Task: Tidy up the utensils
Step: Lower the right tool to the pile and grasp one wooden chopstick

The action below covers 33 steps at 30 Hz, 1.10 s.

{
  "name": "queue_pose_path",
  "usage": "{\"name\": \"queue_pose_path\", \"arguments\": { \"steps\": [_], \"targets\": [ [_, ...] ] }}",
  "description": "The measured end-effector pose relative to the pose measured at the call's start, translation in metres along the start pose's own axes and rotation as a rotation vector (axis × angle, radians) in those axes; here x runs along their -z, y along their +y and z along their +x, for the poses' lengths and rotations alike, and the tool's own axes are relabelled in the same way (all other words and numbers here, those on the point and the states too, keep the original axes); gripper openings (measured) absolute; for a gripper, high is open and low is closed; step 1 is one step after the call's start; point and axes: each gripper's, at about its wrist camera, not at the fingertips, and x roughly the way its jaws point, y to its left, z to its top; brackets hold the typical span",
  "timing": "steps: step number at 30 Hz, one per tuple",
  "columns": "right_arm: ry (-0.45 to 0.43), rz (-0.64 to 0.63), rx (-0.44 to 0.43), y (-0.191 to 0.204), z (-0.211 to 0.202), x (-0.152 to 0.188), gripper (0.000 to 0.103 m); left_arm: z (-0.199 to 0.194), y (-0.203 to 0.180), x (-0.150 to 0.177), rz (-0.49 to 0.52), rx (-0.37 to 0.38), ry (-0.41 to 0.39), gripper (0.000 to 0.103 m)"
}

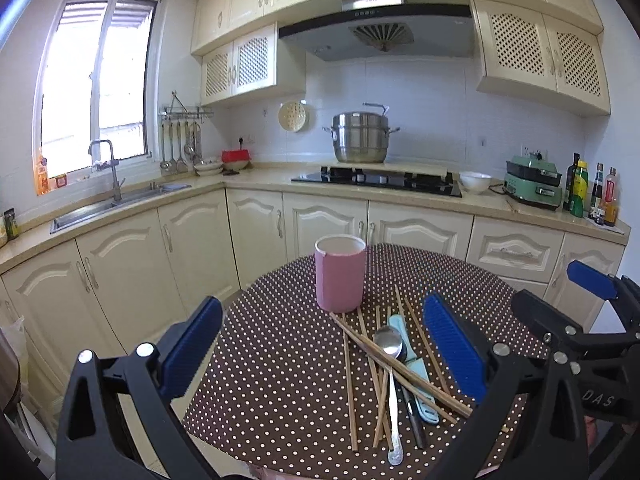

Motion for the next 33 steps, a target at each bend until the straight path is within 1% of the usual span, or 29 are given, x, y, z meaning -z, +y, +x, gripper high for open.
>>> {"name": "queue_pose_path", "arguments": {
  "steps": [5,8,12,14,15,16,17,18,19,21,22,25,27,29,30,31,32,33],
  "targets": [
    [0.104,0.010,0.030,-0.014,0.035,0.016,0.097,0.051,0.013,0.015,0.004,-0.003,0.187,0.099],
    [0.159,0.016,0.045,-0.022,0.054,0.026,0.097,0.081,0.018,0.026,0.004,0.021,0.284,0.099],
    [0.219,0.028,0.049,-0.031,0.077,0.037,0.097,0.119,0.017,0.042,0.039,0.037,0.391,0.098],
    [0.247,0.026,0.053,-0.035,0.088,0.041,0.097,0.137,0.015,0.047,0.053,0.041,0.438,0.093],
    [0.257,0.024,0.055,-0.037,0.092,0.043,0.097,0.148,0.014,0.050,0.059,0.048,0.467,0.087],
    [0.270,0.020,0.058,-0.039,0.097,0.044,0.097,0.156,0.012,0.052,0.063,0.056,0.490,0.083],
    [0.284,0.019,0.060,-0.042,0.103,0.045,0.097,0.165,0.010,0.054,0.067,0.065,0.513,0.081],
    [0.298,0.018,0.063,-0.042,0.107,0.045,0.097,0.174,0.008,0.056,0.078,0.066,0.540,0.077],
    [0.309,0.017,0.063,-0.044,0.112,0.045,0.097,0.181,0.006,0.058,0.090,0.068,0.559,0.073],
    [0.331,0.009,0.055,-0.046,0.121,0.045,0.097,0.194,0.001,0.058,0.109,0.071,0.590,0.072],
    [0.344,0.005,0.053,-0.048,0.127,0.045,0.097,0.200,-0.001,0.059,0.122,0.062,0.605,0.068],
    [0.390,-0.003,0.031,-0.052,0.144,0.044,0.097,0.220,-0.008,0.060,0.153,0.054,0.644,0.065],
    [0.444,-0.001,0.006,-0.054,0.158,0.043,0.097,0.230,-0.012,0.060,0.166,0.056,0.657,0.063],
    [0.493,0.005,-0.029,-0.057,0.171,0.042,0.097,0.238,-0.010,0.058,0.143,0.072,0.667,0.060],
    [0.522,0.006,-0.037,-0.057,0.176,0.043,0.097,0.240,-0.008,0.056,0.115,0.096,0.678,0.053],
    [0.548,0.005,-0.045,-0.057,0.182,0.042,0.097,0.241,-0.006,0.056,0.097,0.103,0.679,0.046],
    [0.569,0.003,-0.058,-0.057,0.190,0.040,0.097,0.243,-0.004,0.055,0.095,0.094,0.676,0.043],
    [0.586,0.000,-0.064,-0.057,0.194,0.040,0.097,0.242,-0.002,0.055,0.091,0.092,0.673,0.035]
  ]
}}
